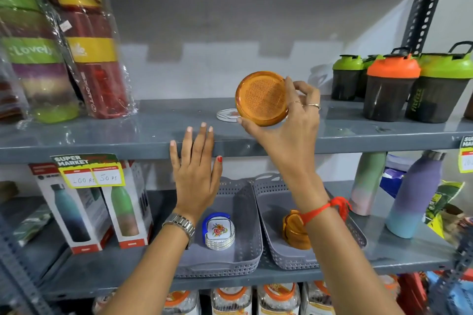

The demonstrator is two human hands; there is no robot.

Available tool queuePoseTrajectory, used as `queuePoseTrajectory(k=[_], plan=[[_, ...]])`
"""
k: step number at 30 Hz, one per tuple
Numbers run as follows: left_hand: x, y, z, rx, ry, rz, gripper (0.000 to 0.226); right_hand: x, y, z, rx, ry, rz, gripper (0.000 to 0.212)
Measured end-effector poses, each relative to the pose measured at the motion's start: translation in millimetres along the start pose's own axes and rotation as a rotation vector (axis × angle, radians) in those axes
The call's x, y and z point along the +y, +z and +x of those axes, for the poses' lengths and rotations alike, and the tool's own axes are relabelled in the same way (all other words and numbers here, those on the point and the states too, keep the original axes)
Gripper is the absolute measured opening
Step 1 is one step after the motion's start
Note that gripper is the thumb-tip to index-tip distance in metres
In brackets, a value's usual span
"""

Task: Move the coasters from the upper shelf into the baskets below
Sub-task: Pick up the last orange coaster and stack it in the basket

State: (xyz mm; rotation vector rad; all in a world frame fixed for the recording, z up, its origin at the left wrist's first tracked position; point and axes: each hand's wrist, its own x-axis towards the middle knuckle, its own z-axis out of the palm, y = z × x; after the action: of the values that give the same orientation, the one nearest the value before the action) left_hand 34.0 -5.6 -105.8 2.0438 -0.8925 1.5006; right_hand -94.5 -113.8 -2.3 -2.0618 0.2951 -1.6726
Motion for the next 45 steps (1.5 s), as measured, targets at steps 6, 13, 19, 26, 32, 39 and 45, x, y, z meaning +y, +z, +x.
queuePoseTrajectory(k=[6, 13, 19, 26, 32, 39, 45], plan=[[-1, 3, -1, -0.003, 0.002, 0.046, 0.051, -20, -12, -5, 0.154, -0.11, 0.121, 0.093], [-1, 3, 0, 0.004, 0.003, 0.039, 0.05, -25, -17, -3, 0.118, -0.121, 0.104, 0.093], [4, 2, 1, 0.042, -0.025, 0.009, 0.052, -7, -15, -21, 0.067, -0.049, 0.079, 0.091], [13, 4, 2, 0.042, -0.077, -0.029, 0.054, 42, -22, -65, 0.066, 0.099, 0.035, 0.09], [15, 7, 3, 0.078, -0.094, -0.066, 0.055, 95, -19, -124, 0.064, 0.252, -0.035, 0.091], [13, 10, 1, 0.099, -0.084, -0.043, 0.054, 165, 8, -153, -0.25, 0.66, -0.348, 0.09], [8, 14, 0, 0.113, -0.058, -0.013, 0.055, 219, 27, -151, -0.62, 0.828, -0.672, 0.075]])
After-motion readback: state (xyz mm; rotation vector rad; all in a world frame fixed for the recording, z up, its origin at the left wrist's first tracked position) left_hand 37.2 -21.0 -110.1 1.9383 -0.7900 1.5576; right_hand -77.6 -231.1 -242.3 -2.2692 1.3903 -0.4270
